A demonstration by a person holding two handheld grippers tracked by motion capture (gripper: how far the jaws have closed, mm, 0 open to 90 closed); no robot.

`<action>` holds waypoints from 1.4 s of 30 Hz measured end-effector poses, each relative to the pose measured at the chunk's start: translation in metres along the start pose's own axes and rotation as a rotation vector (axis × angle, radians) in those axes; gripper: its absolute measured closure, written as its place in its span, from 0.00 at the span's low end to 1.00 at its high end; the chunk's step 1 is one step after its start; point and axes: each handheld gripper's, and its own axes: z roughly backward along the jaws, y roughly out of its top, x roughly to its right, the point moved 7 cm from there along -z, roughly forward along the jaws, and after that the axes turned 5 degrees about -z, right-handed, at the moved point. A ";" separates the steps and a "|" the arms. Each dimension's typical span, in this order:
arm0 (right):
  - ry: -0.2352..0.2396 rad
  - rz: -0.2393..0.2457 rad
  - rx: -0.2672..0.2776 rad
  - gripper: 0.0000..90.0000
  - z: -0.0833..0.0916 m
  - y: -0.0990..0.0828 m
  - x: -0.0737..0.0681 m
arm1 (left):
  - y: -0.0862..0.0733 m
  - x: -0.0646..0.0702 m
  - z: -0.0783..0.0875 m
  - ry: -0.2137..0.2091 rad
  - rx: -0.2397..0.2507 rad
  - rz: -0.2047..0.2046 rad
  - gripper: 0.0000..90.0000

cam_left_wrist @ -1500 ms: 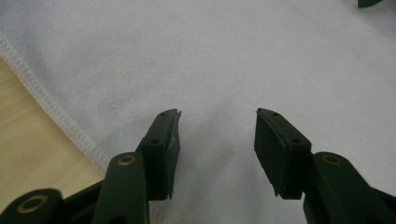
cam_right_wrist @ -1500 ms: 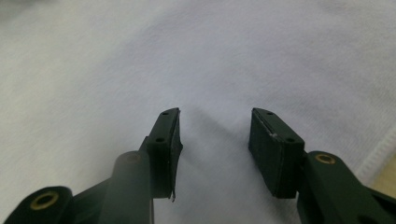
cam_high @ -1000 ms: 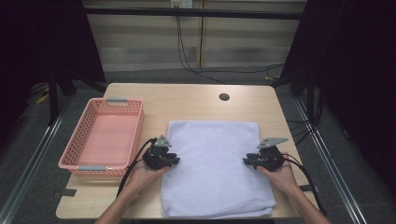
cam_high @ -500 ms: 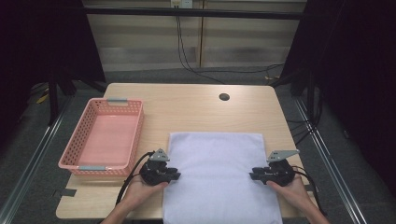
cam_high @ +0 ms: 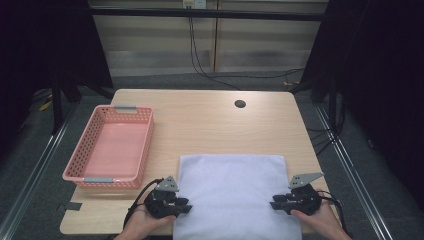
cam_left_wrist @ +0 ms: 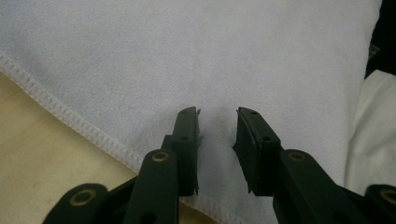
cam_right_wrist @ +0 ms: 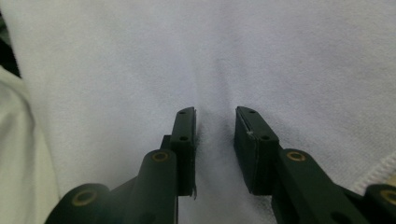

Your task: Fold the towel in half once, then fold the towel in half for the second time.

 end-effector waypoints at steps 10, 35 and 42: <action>-0.087 -0.025 0.159 0.71 0.013 0.034 0.031 | 0.033 -0.028 0.009 0.040 0.110 0.027 0.73; -0.222 -0.101 0.121 0.56 -0.024 0.073 0.123 | 0.076 -0.130 -0.018 0.207 0.133 0.158 0.51; -0.179 -0.113 0.124 0.79 -0.021 0.068 0.118 | 0.070 -0.130 -0.022 0.207 0.096 0.152 0.48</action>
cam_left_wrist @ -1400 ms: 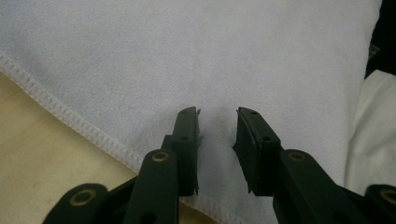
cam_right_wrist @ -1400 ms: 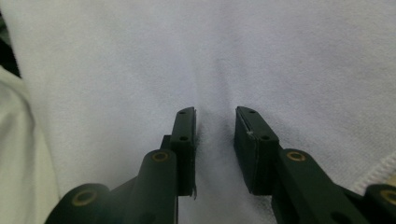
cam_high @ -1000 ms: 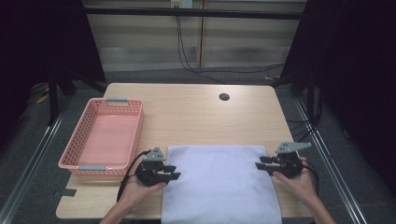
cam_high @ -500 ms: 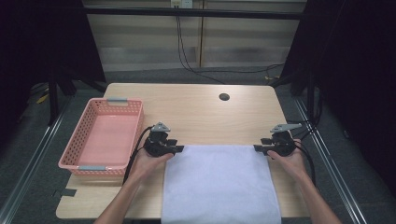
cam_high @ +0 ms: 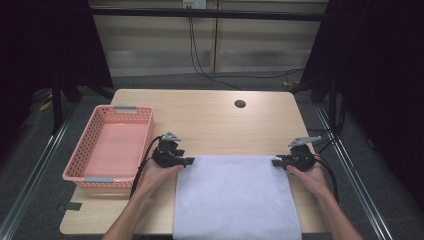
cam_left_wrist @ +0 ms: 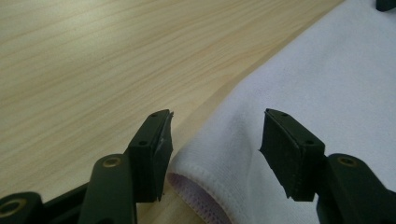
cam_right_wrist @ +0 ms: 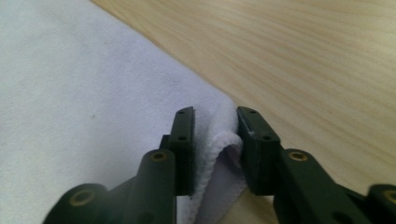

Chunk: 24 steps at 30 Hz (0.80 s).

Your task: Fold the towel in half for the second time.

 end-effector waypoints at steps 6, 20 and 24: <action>0.032 -0.014 -0.005 0.88 -0.001 0.000 -0.001 | -0.006 0.004 -0.006 0.011 -0.031 -0.003 0.49; 0.065 -0.052 0.057 0.90 0.009 0.005 0.001 | 0.000 0.011 0.002 -0.064 0.001 -0.008 0.92; 0.070 -0.058 0.118 0.91 0.023 0.016 0.001 | 0.013 0.009 0.015 -0.078 0.081 0.018 0.92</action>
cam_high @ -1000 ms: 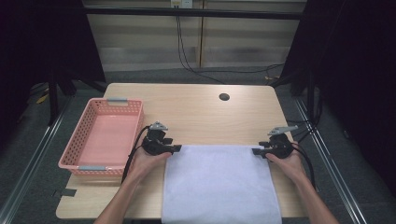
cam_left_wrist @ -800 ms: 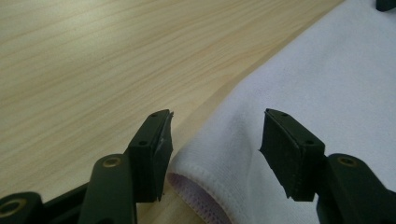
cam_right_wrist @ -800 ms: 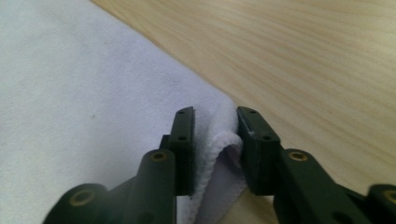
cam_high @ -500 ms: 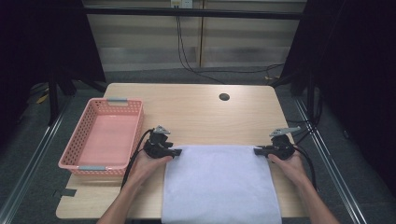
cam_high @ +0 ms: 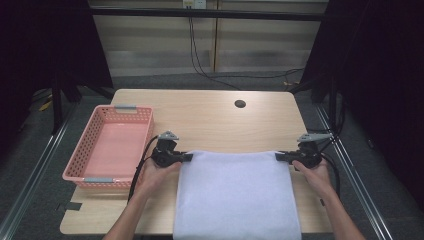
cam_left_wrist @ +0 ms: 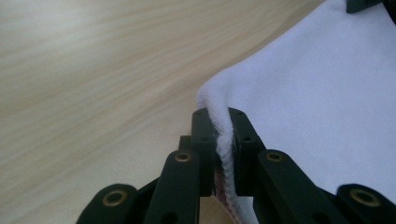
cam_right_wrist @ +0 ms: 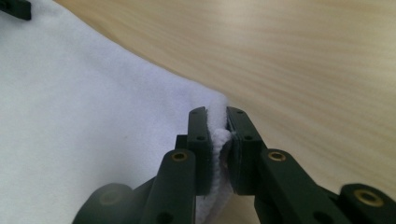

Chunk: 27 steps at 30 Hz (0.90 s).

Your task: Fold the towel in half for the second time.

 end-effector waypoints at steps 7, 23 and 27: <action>0.007 0.015 0.057 0.92 0.016 0.021 -0.002 | 0.024 0.000 0.008 0.000 0.059 -0.008 0.92; -0.042 -0.008 0.140 0.94 0.026 0.081 0.020 | 0.090 -0.024 0.019 0.065 0.103 -0.060 0.92; -0.057 -0.008 0.135 0.94 0.019 0.092 0.028 | 0.099 -0.038 0.015 0.085 0.102 -0.051 0.92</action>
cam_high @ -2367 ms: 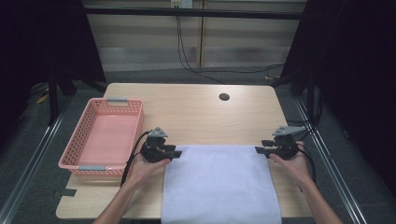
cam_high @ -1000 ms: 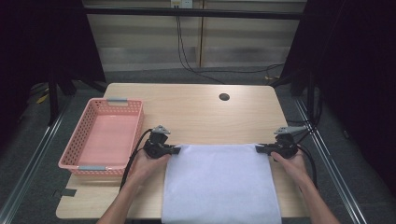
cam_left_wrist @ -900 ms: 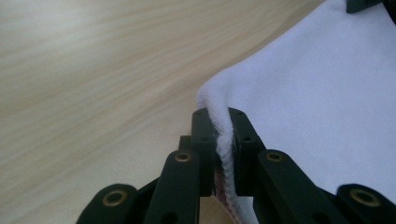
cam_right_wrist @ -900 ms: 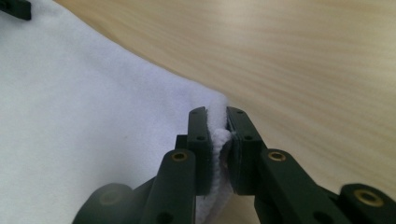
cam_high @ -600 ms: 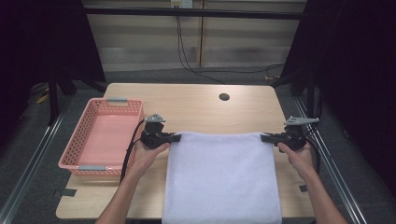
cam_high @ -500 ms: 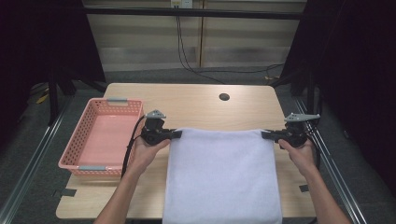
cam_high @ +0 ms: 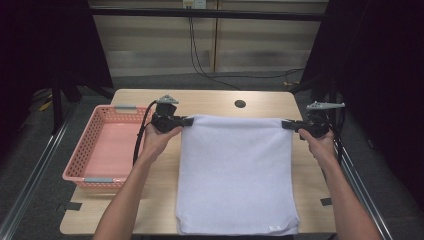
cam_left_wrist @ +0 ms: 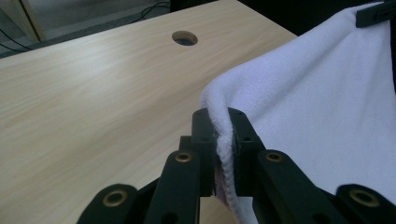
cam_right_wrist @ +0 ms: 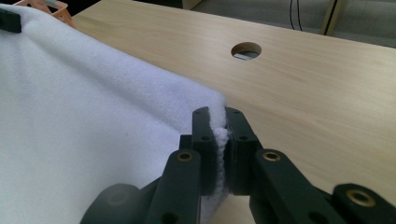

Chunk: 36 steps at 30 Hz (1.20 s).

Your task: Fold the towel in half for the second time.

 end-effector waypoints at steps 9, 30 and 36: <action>-0.052 -0.019 0.035 0.94 -0.016 0.035 0.014 | 0.029 -0.017 -0.008 0.067 0.062 0.003 0.92; 0.052 0.054 0.048 0.94 0.052 -0.013 -0.040 | -0.015 0.047 0.041 -0.050 0.084 -0.057 0.92; 0.093 0.065 0.036 0.94 0.067 -0.040 -0.058 | -0.042 0.065 0.048 -0.066 0.051 -0.079 0.92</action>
